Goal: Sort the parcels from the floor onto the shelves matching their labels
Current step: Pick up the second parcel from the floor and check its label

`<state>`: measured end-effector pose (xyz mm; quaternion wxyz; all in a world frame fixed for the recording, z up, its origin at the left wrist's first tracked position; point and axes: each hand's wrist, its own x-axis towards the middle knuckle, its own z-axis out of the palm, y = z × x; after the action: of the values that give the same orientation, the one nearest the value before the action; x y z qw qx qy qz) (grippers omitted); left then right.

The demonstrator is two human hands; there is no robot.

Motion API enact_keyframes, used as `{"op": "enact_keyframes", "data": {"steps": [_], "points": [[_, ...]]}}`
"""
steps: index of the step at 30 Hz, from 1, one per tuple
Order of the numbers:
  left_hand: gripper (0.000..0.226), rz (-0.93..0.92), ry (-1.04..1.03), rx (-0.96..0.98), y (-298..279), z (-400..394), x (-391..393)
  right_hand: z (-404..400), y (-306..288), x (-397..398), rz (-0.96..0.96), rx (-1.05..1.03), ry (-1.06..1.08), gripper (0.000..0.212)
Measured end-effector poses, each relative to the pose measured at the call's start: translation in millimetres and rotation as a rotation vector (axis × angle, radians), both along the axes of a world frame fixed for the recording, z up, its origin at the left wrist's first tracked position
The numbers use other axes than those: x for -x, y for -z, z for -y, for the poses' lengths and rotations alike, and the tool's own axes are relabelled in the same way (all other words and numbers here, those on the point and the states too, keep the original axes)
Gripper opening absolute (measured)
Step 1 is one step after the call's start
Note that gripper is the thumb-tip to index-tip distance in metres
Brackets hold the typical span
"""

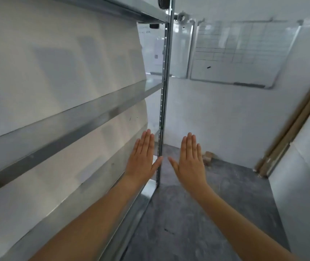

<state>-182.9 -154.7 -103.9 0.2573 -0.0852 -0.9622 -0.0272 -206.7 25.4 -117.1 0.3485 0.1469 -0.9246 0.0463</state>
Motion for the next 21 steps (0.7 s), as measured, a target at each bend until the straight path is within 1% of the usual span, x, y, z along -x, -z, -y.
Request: {"op": "enact_keyframes", "data": {"steps": [3, 8, 12, 17, 21], "points": [[0.079, 0.003, 0.064, 0.012, 14.3, -6.5, 25.5, -10.6, 10.7, 5.9, 0.049, -0.018, 0.094, 0.093], [0.084, 0.018, 0.148, -0.032, 20.8, 1.1, 57.5, -11.9, 25.7, 22.0, 0.124, -0.038, 0.199, 0.093], [0.081, 0.035, 0.192, -0.058, 26.1, 10.8, 80.3, -6.4, 33.2, 34.6, 0.16, -0.027, 0.245, 0.094], [0.087, 0.069, 0.273, -0.044, 38.1, 10.9, 105.2, -15.3, 41.2, 48.9, 0.16, -0.026, 0.306, 0.094], [0.081, 0.08, 0.299, -0.018, 44.3, -5.0, 130.0, -34.7, 54.1, 68.8, 0.186, -0.022, 0.348, 0.093]]}}
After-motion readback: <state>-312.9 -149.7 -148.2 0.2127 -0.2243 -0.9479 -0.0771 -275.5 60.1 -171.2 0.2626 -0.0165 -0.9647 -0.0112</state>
